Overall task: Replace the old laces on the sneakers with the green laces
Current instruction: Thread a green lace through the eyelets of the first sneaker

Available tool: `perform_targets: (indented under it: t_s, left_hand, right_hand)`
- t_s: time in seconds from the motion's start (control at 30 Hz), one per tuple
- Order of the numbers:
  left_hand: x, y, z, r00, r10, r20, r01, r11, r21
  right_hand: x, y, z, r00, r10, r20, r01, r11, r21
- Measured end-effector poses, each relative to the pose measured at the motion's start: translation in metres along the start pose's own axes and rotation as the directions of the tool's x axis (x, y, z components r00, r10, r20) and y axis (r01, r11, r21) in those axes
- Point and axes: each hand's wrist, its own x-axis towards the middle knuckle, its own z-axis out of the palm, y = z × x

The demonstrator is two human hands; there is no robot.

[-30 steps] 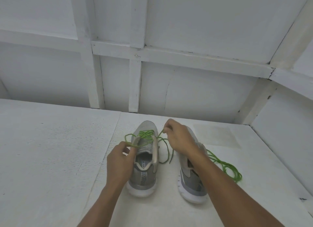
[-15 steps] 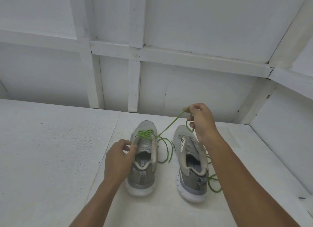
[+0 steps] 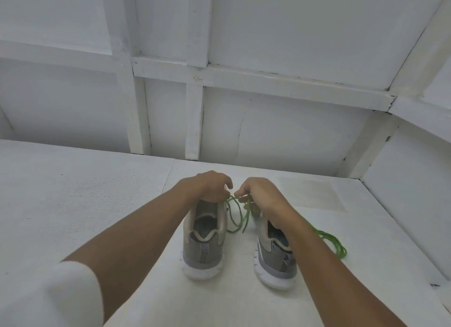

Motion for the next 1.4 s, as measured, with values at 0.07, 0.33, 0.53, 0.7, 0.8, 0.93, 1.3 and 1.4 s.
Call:
perform_targets:
  t_s: [0.07,0.33,0.53,0.7,0.8,0.93,1.3,1.4]
  left_hand:
    - [-0.001,0.004,-0.002,1.000,0.007,-0.006,-0.007,1.000,-0.021]
    - [-0.012,0.009,-0.023,0.987,-0.005,-0.161,-0.077,0.863,-0.499]
    - [-0.043,0.039,-0.062,0.945,0.126,-0.303,-0.289,0.755,-0.589]
    - [-0.076,0.054,-0.069,0.907,0.151,-0.394,-0.363,0.754,-0.547]
    - [-0.092,0.054,-0.055,0.901,0.133,-0.412,-0.363,0.750,-0.552]
    - [-0.106,0.054,-0.034,0.904,0.102,-0.416,-0.346,0.745,-0.571]
    - [-0.121,0.059,0.038,0.895,0.045,-0.443,-0.289,0.817,-0.500]
    - [-0.122,0.057,0.051,0.875,0.015,-0.484,-0.289,0.818,-0.497]
  right_hand:
    - [-0.004,-0.002,-0.004,1.000,-0.016,0.010,0.017,0.988,-0.151]
    - [0.009,-0.006,-0.017,0.994,-0.109,-0.006,0.095,0.888,-0.451]
    - [0.025,-0.015,-0.024,0.984,-0.172,0.040,0.175,0.928,-0.329]
    - [0.044,-0.022,-0.042,0.991,-0.132,-0.010,0.124,0.951,-0.285]
    - [0.058,-0.024,-0.060,0.988,-0.150,-0.027,0.141,0.967,-0.213]
    - [0.075,-0.033,-0.078,0.988,-0.114,-0.107,0.114,0.993,-0.002]
    - [0.077,-0.068,-0.118,0.960,-0.076,-0.269,0.148,0.955,0.257]
    - [0.075,-0.072,-0.122,0.955,-0.106,-0.276,0.180,0.949,0.257]
